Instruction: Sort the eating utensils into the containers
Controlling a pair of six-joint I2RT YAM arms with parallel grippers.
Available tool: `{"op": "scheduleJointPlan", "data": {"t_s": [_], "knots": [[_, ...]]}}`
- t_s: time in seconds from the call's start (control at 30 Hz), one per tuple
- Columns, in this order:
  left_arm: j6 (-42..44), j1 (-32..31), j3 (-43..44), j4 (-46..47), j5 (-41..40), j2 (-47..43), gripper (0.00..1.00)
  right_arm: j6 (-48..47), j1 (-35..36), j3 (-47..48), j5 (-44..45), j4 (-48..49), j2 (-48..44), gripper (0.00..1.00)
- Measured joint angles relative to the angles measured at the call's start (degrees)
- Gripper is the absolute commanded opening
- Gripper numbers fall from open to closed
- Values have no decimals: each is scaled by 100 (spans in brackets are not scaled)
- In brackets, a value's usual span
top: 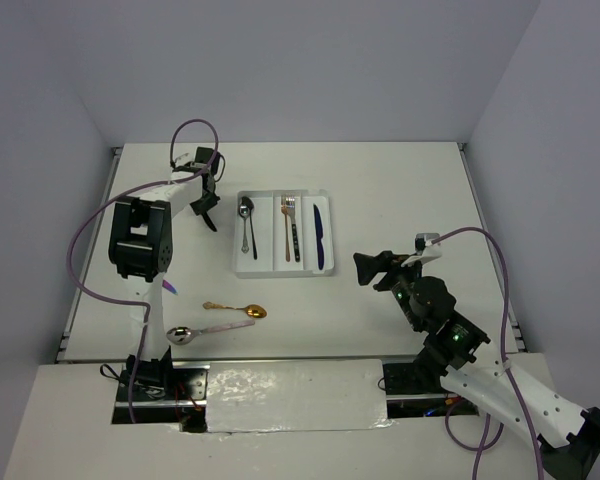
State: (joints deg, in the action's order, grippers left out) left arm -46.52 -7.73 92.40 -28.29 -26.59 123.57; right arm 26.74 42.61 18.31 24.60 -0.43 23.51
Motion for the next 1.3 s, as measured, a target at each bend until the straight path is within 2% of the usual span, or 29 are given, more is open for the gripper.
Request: {"op": "scheduleJointPlan", "data": {"t_s": [0.03,0.07,0.1,0.53,0.8,1.3], "knots": [[7,0,0,2,-13,0,21,0,0,2,-4,0,-2,80],[22,0,0,0,-24,0,8,-2,0,2,-9,0,-2,80],[28,2,0,2,-28,0,0,-2,0,0,-15,2,-4,80],[144,48,-514,577,52,-264,0,-2,0,2,-111,2,-15,80],[157,63,-1040,562,107,-688,0,-4,0,2,-140,7,-13,80],[284,-50,-1314,686,201,-1182,0,-9,0,2,-146,46,90,80]]}}
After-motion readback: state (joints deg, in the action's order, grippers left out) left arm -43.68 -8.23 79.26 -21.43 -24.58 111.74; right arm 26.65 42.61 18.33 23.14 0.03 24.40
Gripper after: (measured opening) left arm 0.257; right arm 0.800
